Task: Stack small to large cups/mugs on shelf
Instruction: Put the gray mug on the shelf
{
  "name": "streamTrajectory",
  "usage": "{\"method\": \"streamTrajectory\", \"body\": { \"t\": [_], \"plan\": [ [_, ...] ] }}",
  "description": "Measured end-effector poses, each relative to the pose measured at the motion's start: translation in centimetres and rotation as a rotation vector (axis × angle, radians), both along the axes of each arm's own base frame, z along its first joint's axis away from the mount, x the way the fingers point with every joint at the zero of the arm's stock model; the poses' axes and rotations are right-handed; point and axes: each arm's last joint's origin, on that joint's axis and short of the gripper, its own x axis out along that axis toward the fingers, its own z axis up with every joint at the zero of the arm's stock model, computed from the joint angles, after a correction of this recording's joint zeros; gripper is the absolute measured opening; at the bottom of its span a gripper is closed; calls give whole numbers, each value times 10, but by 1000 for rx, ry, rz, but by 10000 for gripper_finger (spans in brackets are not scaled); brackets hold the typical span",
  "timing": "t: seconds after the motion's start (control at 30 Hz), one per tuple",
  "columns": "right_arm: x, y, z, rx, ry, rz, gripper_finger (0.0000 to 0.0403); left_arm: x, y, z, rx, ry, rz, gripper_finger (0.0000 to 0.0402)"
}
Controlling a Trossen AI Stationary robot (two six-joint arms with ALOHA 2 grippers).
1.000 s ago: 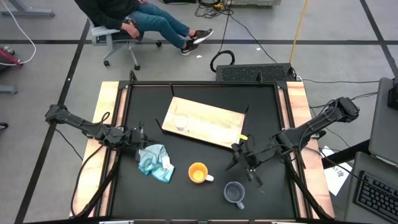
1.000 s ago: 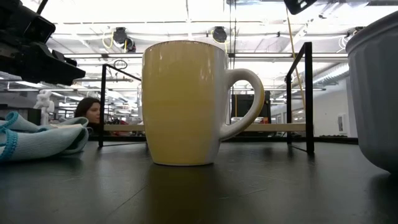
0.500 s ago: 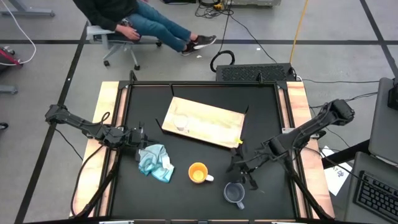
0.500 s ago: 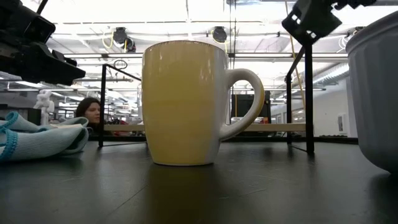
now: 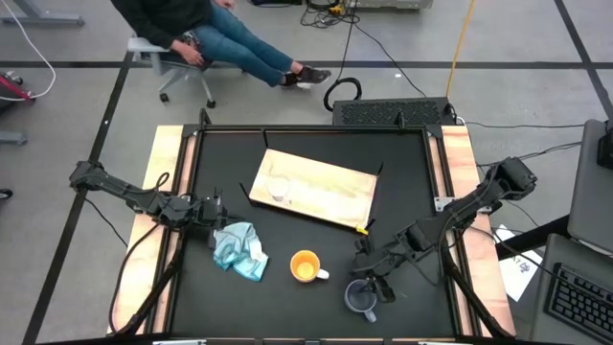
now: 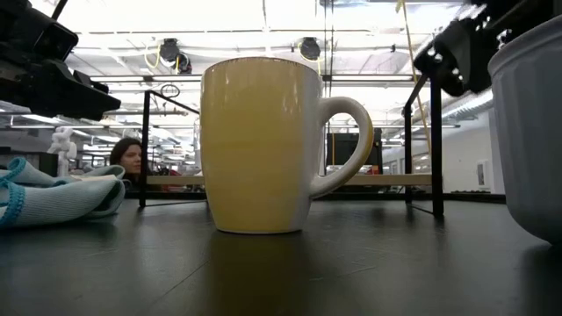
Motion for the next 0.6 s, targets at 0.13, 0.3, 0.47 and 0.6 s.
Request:
{"method": "streamTrajectory", "body": {
  "t": [0.13, 0.3, 0.47, 0.6],
  "plan": [
    [2, 0, -5, -10, 14, -4, 231, 0, 0, 0, 1, 0, 0, 3],
    [1, -1, -6, -19, 27, -4, 231, 0, 0, 0, -2, -1, 0, 3],
    [0, -1, -7, -23, 40, -6, 231, 0, 0, 0, -2, -1, 0, 3],
    [0, -1, -11, -27, 67, -16, 231, 0, 0, 0, -2, -1, 0, 3]
  ]
}}
